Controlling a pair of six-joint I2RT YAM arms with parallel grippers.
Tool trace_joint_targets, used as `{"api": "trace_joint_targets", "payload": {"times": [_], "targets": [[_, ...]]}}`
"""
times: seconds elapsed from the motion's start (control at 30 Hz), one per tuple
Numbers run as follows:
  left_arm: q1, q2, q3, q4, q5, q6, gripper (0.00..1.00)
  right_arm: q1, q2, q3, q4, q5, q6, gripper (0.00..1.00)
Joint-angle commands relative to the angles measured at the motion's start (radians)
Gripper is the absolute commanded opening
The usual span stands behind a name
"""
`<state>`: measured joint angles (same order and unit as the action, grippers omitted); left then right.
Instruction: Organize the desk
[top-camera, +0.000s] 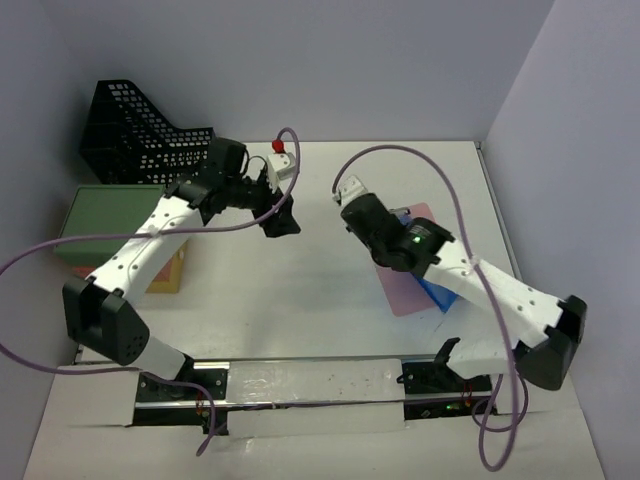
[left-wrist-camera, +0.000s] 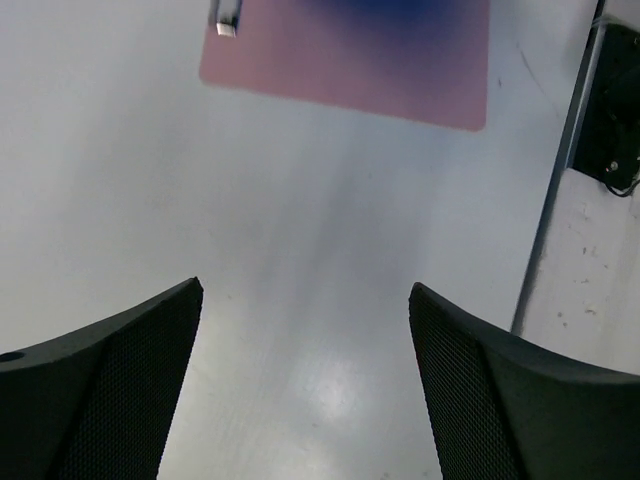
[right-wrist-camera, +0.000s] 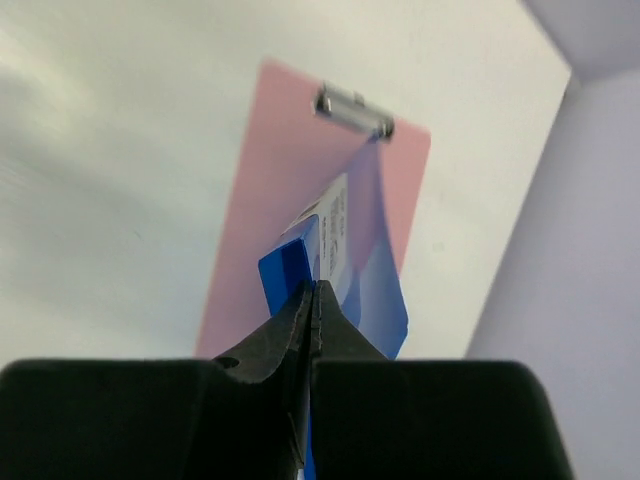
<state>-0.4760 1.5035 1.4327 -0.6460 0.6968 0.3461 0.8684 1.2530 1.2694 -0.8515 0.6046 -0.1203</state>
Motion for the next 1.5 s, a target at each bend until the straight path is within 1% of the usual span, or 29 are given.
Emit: {"api": "trace_joint_targets", "payload": {"times": [0.0,0.07,0.1,0.17,0.27,0.37,0.5,0.53,0.57,0.7,0.73,0.8,0.87,0.93,1.0,1.07,1.13,1.17,1.2,1.23,1.27,1.3,1.33,1.37,1.4,1.43,1.47], "targets": [[-0.019,-0.023,0.059,0.034,0.006,0.153,0.94,0.011,-0.076,0.109,0.028,-0.137,-0.077,0.00],[-0.052,-0.043,0.058,0.016,-0.021,0.263,0.97,0.011,-0.076,0.125,0.022,-0.165,-0.094,0.00],[-0.105,-0.035,0.085,-0.031,-0.059,0.319,0.98,0.011,-0.075,0.134,0.021,-0.184,-0.110,0.00],[-0.165,-0.036,0.112,-0.067,-0.115,0.384,0.99,0.012,-0.073,0.146,0.021,-0.209,-0.136,0.00],[-0.206,-0.051,0.092,-0.037,-0.112,0.521,0.99,0.011,-0.084,0.153,0.045,-0.264,-0.173,0.00],[-0.232,-0.045,0.044,0.104,-0.090,0.522,0.99,0.011,-0.123,0.110,0.107,-0.349,-0.229,0.00],[-0.237,0.028,0.093,0.206,-0.069,0.472,0.99,0.010,-0.160,0.084,0.141,-0.417,-0.255,0.00],[-0.236,0.074,0.132,0.210,-0.056,0.450,0.99,0.009,-0.178,0.084,0.143,-0.458,-0.262,0.00],[-0.236,0.089,0.139,0.209,-0.039,0.458,0.99,0.009,-0.189,0.081,0.147,-0.468,-0.266,0.00],[-0.238,0.109,0.119,0.226,0.061,0.469,0.99,0.006,-0.220,0.068,0.157,-0.488,-0.285,0.00],[-0.248,0.120,0.102,0.252,0.058,0.457,0.99,0.003,-0.230,0.064,0.161,-0.527,-0.295,0.00],[-0.258,0.134,0.084,0.316,0.042,0.385,0.99,0.001,-0.243,0.060,0.168,-0.579,-0.307,0.00],[-0.257,0.171,0.108,0.359,0.056,0.382,0.99,0.001,-0.251,0.053,0.178,-0.600,-0.315,0.00],[-0.257,0.191,0.137,0.340,0.095,0.412,0.99,-0.001,-0.247,0.050,0.178,-0.592,-0.321,0.00],[-0.263,0.210,0.164,0.273,0.135,0.479,0.99,-0.014,-0.247,0.045,0.181,-0.588,-0.326,0.00],[-0.282,0.210,0.154,0.185,0.133,0.549,0.99,-0.030,-0.246,0.033,0.191,-0.594,-0.329,0.00],[-0.301,0.206,0.119,0.184,0.114,0.527,0.98,-0.048,-0.250,0.026,0.204,-0.624,-0.330,0.00],[-0.305,0.208,0.112,0.200,0.110,0.493,0.94,-0.051,-0.253,0.024,0.211,-0.636,-0.332,0.00],[-0.306,0.212,0.111,0.216,0.108,0.455,0.85,-0.052,-0.255,0.022,0.217,-0.643,-0.332,0.00],[-0.306,0.220,0.120,0.234,0.106,0.411,0.72,-0.052,-0.257,0.020,0.220,-0.647,-0.332,0.00],[-0.306,0.229,0.139,0.246,0.104,0.366,0.62,-0.053,-0.261,0.019,0.223,-0.649,-0.332,0.00],[-0.306,0.235,0.158,0.235,0.106,0.356,0.51,-0.054,-0.265,0.017,0.225,-0.650,-0.333,0.00],[-0.306,0.241,0.171,0.223,0.106,0.353,0.36,-0.059,-0.267,0.012,0.227,-0.651,-0.334,0.00],[-0.306,0.244,0.182,0.213,0.106,0.353,0.19,-0.065,-0.270,0.008,0.227,-0.651,-0.333,0.00],[-0.306,0.242,0.189,0.215,0.100,0.333,0.05,-0.068,-0.277,0.003,0.228,-0.651,-0.334,0.00],[-0.306,0.236,0.190,0.225,0.090,0.295,0.00,-0.071,-0.284,-0.003,0.230,-0.647,-0.335,0.00],[-0.306,0.229,0.188,0.230,0.082,0.268,0.00,-0.074,-0.289,-0.008,0.232,-0.642,-0.336,0.00]]}}
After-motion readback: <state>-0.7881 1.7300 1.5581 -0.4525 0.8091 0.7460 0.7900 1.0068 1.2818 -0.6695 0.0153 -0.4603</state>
